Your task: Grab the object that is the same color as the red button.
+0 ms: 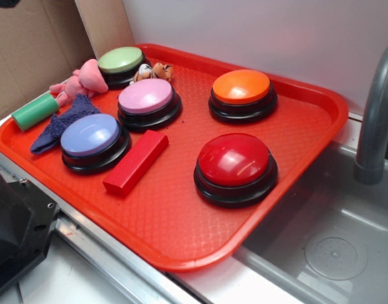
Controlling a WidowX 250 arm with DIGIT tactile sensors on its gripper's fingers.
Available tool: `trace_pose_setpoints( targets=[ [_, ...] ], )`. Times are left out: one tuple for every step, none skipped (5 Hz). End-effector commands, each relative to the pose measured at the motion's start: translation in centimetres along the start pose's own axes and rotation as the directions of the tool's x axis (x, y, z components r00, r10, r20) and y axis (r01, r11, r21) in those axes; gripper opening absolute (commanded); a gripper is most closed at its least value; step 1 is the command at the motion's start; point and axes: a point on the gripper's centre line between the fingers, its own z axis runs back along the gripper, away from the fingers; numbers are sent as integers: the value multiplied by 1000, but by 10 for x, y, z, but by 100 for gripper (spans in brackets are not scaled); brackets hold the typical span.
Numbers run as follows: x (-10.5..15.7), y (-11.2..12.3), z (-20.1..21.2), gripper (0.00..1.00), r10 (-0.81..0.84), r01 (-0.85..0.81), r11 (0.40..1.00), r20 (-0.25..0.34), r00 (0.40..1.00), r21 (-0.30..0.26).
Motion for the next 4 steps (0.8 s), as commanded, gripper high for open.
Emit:
trace_pose_setpoints(
  targets=[
    [0,0,0,100,0,0,1000,0,1000,0],
    [12,-2,-16,100,71,-72,997,-25,997,-7],
    [18,-5,-33,100,197,-198,980,-26,980,-24],
    [26,-9,-63,100,364,-365,931,-47,930,-18]
  ],
)
